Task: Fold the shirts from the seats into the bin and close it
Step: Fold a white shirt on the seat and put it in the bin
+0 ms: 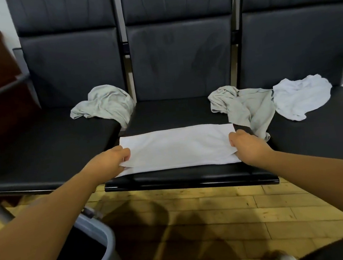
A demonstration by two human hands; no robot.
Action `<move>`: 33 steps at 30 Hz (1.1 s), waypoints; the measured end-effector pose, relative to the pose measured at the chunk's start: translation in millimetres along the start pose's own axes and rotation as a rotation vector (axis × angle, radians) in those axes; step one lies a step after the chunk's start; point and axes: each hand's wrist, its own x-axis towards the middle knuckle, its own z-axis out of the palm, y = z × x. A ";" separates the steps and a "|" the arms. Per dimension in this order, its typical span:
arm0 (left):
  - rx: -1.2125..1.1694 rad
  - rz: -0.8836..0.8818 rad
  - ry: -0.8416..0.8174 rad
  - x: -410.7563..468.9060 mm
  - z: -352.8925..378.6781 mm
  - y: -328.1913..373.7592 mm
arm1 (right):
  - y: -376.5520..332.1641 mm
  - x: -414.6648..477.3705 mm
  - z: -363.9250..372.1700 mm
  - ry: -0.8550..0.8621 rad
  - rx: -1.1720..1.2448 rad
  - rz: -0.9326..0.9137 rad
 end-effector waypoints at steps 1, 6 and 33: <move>-0.009 0.002 0.007 -2.2 1.3 -1.3 | -0.3 -1.7 2.0 -0.014 -0.025 0.003; 0.022 0.018 0.069 -8.4 5.4 -21.1 | 5.6 -1.3 -1.5 -0.030 0.049 0.003; -0.167 0.282 -0.077 27.4 29.3 92.8 | 20.4 -14.9 -17.5 -0.165 0.036 0.034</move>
